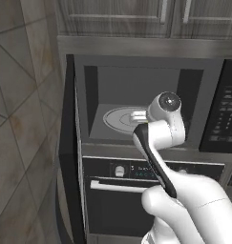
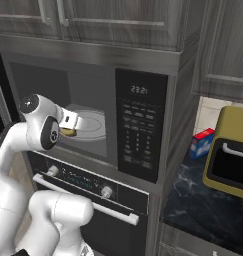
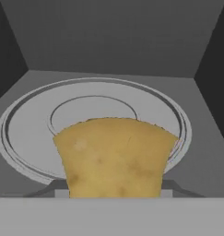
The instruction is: Place the sponge inside the microwave to prepare for sanitizing.
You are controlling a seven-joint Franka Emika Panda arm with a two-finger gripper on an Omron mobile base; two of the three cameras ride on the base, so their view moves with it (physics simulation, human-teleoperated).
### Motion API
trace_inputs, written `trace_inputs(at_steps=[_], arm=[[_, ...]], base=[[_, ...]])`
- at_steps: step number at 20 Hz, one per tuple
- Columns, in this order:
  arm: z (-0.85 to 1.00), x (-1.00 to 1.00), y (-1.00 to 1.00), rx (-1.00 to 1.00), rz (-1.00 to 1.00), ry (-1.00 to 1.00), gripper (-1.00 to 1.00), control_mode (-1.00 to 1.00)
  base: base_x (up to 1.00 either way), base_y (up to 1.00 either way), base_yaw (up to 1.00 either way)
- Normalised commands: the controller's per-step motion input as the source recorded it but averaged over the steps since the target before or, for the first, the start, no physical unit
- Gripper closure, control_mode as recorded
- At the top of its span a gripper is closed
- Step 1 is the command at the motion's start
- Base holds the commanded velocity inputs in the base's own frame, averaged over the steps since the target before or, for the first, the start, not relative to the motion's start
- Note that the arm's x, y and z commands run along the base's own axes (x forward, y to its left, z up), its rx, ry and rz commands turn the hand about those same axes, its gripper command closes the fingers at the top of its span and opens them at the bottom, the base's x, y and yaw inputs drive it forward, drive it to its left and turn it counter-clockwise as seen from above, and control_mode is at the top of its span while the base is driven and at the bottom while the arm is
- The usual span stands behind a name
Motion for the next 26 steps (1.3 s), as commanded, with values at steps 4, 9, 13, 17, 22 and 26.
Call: trace_inputs(at_steps=[4,9,13,17,22,26], arm=[[-0.03,0.46,0.00,0.00,0.00,0.02,1.00,-1.00],[-0.27,0.42,0.00,0.00,0.00,-0.03,1.00,-1.00],[-0.27,0.34,0.00,0.00,0.00,-0.01,1.00,-1.00],[-0.32,0.34,0.00,0.00,0.00,0.00,1.00,-1.00],[-0.24,0.35,0.00,0.00,0.00,0.00,1.00,-1.00],[-0.26,0.36,-0.01,0.00,0.00,0.00,1.00,-1.00]], base=[[0.00,0.00,0.00],[0.00,0.00,0.00],[0.00,0.00,0.00],[0.00,0.00,0.00],[0.00,0.00,0.00],[0.00,0.00,0.00]])
